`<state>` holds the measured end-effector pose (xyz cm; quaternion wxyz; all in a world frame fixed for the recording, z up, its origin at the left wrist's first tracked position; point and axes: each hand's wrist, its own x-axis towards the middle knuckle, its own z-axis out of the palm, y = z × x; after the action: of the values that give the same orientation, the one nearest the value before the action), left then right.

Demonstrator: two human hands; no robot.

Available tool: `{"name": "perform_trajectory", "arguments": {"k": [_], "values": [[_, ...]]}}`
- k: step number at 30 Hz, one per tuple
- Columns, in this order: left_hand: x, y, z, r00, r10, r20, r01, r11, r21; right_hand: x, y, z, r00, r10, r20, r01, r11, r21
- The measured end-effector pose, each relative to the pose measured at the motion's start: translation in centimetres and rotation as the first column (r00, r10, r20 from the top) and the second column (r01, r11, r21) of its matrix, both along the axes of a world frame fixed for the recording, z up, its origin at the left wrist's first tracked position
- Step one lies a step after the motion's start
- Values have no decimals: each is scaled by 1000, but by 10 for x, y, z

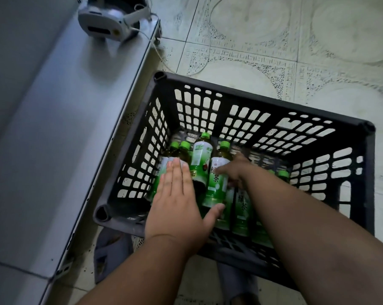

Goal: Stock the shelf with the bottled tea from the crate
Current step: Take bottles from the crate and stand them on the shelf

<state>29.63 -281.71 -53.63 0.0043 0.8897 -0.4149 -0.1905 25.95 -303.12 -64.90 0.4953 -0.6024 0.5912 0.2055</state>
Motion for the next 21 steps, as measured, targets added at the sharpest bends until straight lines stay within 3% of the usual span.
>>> {"name": "perform_trajectory", "arguments": {"k": [7,12,16,21], "values": [[2,1,-5,1000,27,3,-26,998,-50,-21,21,25,946,-154,286,142,988,63],[4,3,8,994,21,-109,-23,1000,-17,-26,28,117,832,-125,540,146,989,5],[3,16,49,922,113,-369,-217,943,-253,-26,54,206,723,107,682,14,986,-169],[4,71,133,879,186,-440,-406,776,-482,-20,116,298,570,214,793,91,943,-320]]}}
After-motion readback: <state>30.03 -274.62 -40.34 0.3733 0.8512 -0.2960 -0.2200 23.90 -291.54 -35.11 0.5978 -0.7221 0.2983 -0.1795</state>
